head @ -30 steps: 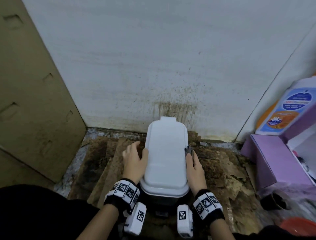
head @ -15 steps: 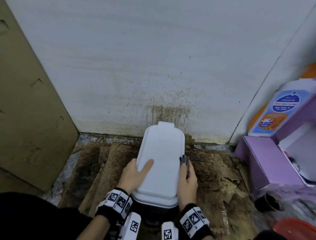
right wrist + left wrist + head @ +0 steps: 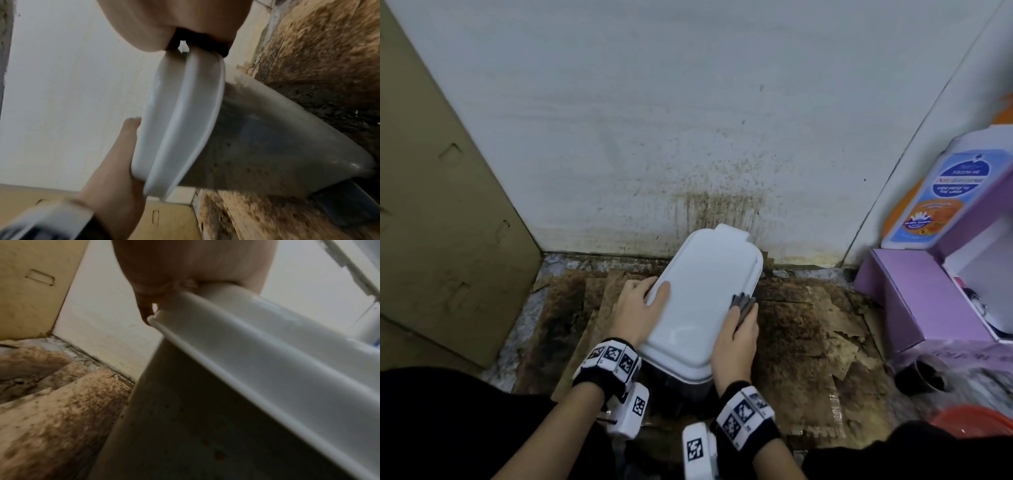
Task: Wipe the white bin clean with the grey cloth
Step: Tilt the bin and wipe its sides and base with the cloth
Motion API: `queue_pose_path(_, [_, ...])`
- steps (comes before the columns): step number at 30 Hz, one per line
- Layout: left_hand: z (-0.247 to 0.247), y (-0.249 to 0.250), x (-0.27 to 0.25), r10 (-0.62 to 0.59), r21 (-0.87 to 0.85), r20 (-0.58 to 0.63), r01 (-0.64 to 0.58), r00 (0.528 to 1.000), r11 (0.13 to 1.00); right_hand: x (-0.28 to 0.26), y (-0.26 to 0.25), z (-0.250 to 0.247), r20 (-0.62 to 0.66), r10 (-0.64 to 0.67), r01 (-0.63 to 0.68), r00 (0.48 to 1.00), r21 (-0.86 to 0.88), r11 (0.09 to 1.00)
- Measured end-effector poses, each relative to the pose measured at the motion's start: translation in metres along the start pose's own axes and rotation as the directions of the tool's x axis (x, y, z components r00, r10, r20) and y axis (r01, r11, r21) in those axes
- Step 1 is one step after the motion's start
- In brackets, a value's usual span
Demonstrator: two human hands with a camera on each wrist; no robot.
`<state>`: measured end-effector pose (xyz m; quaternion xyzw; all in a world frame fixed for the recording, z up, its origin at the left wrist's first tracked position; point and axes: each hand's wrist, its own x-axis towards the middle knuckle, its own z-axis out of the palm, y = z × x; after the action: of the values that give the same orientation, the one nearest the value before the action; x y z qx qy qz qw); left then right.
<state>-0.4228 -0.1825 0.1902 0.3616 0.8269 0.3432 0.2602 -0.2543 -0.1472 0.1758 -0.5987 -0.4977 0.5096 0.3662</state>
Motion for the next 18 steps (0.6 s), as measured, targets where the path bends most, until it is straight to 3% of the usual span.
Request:
queue_pose_path(3, [0.002, 0.005, -0.015, -0.052, 0.093, -0.092, 0.061, 0.994, 0.994, 0.021, -0.01, -0.009, 0.085, 0.027, -0.027, 0.996, 0.003, 1.0])
queue_pose_path(6, [0.011, 0.0, -0.036, -0.095, 0.056, -0.105, 0.102, 0.99, 0.993, 0.05, -0.016, -0.016, 0.128, 0.022, -0.022, 0.992, -0.005, 1.0])
queue_pose_path(11, [0.028, -0.011, -0.076, -0.031, -0.034, -0.113, 0.028, 0.993, 0.999, 0.094, -0.026, -0.017, 0.164, -0.027, 0.038, 0.986, -0.066, 0.997])
queue_pose_path(15, [0.031, -0.005, -0.081, -0.194, -0.198, -0.128, 0.167, 0.973, 0.966, 0.129, -0.033, -0.025, 0.247, -0.035, 0.057, 0.968, -0.08, 0.995])
queue_pose_path(18, [0.034, -0.005, -0.082, -0.244, -0.204, -0.093, 0.222, 0.965, 0.954, 0.146, -0.041, -0.034, 0.288, -0.017, 0.039, 0.957, -0.069, 0.997])
